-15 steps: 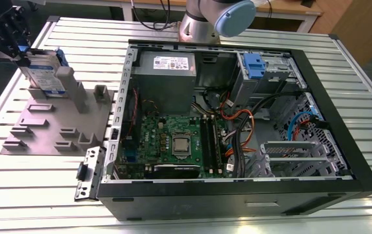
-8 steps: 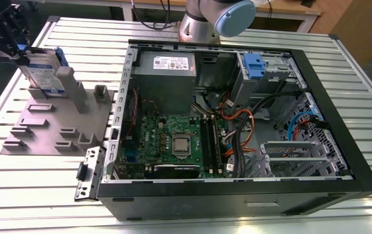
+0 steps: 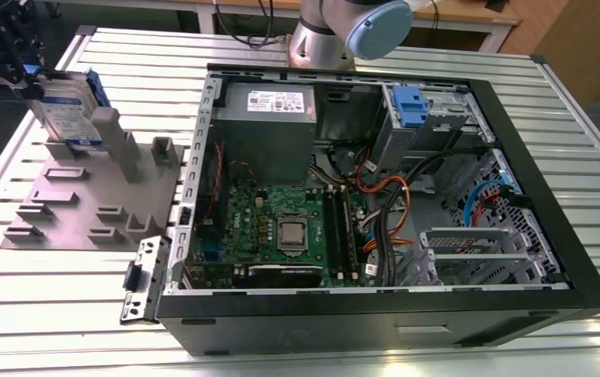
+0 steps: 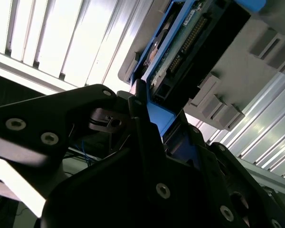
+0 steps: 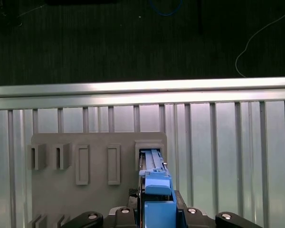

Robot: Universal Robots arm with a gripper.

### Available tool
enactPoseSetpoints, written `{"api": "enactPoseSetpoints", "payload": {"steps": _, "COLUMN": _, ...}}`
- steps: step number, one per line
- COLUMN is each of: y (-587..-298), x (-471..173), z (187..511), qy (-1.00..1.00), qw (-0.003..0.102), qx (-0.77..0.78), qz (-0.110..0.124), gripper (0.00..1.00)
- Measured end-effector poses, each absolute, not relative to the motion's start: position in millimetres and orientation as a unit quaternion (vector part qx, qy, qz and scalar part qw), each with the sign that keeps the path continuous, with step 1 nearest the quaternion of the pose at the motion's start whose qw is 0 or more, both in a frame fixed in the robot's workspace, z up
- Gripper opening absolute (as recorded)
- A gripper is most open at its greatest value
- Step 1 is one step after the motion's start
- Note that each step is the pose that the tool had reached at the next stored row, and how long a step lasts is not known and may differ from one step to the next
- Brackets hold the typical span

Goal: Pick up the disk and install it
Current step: 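Pick up the disk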

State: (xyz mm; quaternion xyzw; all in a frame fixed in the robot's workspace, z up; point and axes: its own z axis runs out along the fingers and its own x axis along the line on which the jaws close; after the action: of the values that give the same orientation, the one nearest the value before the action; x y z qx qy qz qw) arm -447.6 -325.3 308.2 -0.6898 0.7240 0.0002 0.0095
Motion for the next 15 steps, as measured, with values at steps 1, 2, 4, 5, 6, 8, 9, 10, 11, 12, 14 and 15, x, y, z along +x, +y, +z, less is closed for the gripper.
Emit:
{"api": "enactPoseSetpoints", "payload": {"steps": 1, "y": -325.3, "x": -447.6, "z": 308.4, "qy": 0.724, "qw": 0.009, "qx": -0.69, "qz": 0.0, "gripper": 0.36}}
{"api": "enactPoseSetpoints", "payload": {"steps": 2, "y": -325.3, "x": -447.6, "z": 308.5, "qy": 0.724, "qw": 0.009, "qx": -0.69, "qz": 0.0, "gripper": 0.36}}
{"api": "enactPoseSetpoints", "payload": {"steps": 4, "y": -325.3, "x": -447.6, "z": 309.0, "qy": 0.724, "qw": 0.009, "qx": -0.69, "qz": 0.0, "gripper": 0.36}}
{"api": "enactPoseSetpoints", "payload": {"steps": 5, "y": -325.3, "x": -447.6, "z": 309.2, "qy": 0.724, "qw": 0.009, "qx": -0.69, "qz": 0.0, "gripper": 0.36}}
{"api": "enactPoseSetpoints", "payload": {"steps": 6, "y": -325.3, "x": -447.6, "z": 309.4, "qy": 0.724, "qw": 0.009, "qx": -0.69, "qz": 0.0, "gripper": 0.36}}
{"api": "enactPoseSetpoints", "payload": {"steps": 8, "y": -325.3, "x": -447.6, "z": 309.9, "qy": 0.724, "qw": 0.009, "qx": -0.69, "qz": 0.0, "gripper": 0.36}}
{"api": "enactPoseSetpoints", "payload": {"steps": 9, "y": -325.3, "x": -447.6, "z": 310.2, "qy": 0.724, "qw": 0.009, "qx": -0.69, "qz": 0.0, "gripper": 0.36}}
{"api": "enactPoseSetpoints", "payload": {"steps": 10, "y": -325.3, "x": -447.6, "z": 310.4, "qy": 0.724, "qw": 0.009, "qx": -0.69, "qz": 0.0, "gripper": 0.36}}
{"api": "enactPoseSetpoints", "payload": {"steps": 11, "y": -325.3, "x": -447.6, "z": 310.7, "qy": 0.724, "qw": 0.009, "qx": -0.69, "qz": 0.0, "gripper": 0.36}}
{"api": "enactPoseSetpoints", "payload": {"steps": 12, "y": -325.3, "x": -447.6, "z": 311.1, "qy": 0.724, "qw": 0.009, "qx": -0.69, "qz": 0.0, "gripper": 0.36}}
{"api": "enactPoseSetpoints", "payload": {"steps": 14, "y": -325.3, "x": -447.6, "z": 311.8, "qy": 0.724, "qw": 0.009, "qx": -0.69, "qz": 0.0, "gripper": 0.36}}
{"api": "enactPoseSetpoints", "payload": {"steps": 15, "y": -325.3, "x": -447.6, "z": 312.2, "qy": 0.724, "qw": 0.009, "qx": -0.69, "qz": 0.0, "gripper": 0.36}}
